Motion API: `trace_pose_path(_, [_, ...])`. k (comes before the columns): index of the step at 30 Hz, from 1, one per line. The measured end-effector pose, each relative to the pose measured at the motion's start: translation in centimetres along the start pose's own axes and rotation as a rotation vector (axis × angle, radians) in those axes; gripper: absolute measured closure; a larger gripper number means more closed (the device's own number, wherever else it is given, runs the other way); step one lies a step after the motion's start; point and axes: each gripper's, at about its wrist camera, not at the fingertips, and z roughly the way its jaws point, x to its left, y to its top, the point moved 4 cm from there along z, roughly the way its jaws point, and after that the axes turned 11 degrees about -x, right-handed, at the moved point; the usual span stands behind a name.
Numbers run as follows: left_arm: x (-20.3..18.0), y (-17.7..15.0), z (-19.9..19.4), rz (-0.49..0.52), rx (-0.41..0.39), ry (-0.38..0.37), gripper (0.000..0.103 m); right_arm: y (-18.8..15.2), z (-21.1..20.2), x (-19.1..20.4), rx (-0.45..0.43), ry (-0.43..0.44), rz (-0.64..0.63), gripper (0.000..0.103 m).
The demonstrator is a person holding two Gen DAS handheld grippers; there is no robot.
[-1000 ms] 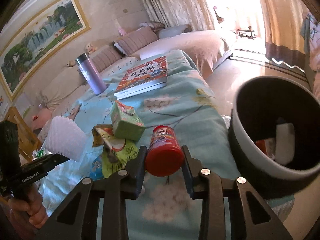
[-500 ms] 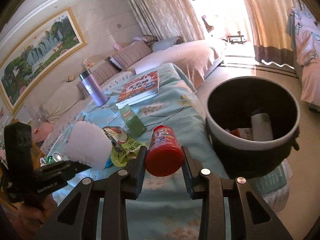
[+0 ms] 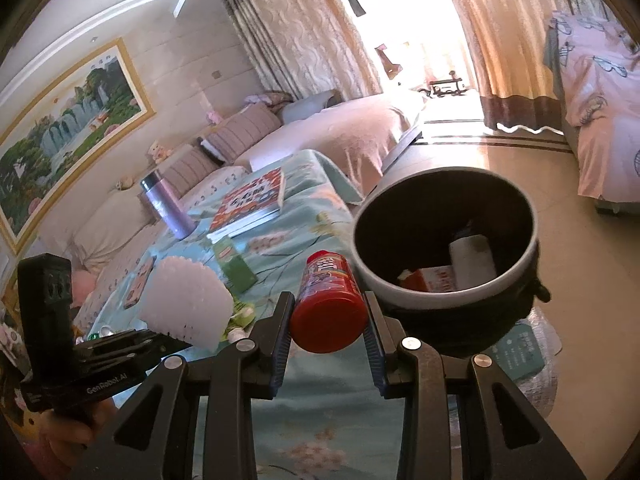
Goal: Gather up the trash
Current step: 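Carry the foam net and red can over the bin and open both tools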
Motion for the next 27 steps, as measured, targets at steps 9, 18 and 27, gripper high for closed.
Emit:
trace_pose_path(9, [-2.9, 1.6, 2.4, 0.043, 0.013, -0.038, 0.090, 1.6, -0.4, -3.3, -0.030, -0.042, 0.025, 0.069])
trace_pose_path(18, [-6.0, 3.3, 5.4, 0.095, 0.044, -0.066, 0.090, 2.6, 0.1, -5.9, -0.035, -0.079, 0.030, 0.069])
trace_pose_path(27, [-8.2, 4.8, 8.5, 0.133, 0.078, -0.064, 0.090, 3.5, 1.1, -8.3, -0.018, -0.099, 0.049, 0.069])
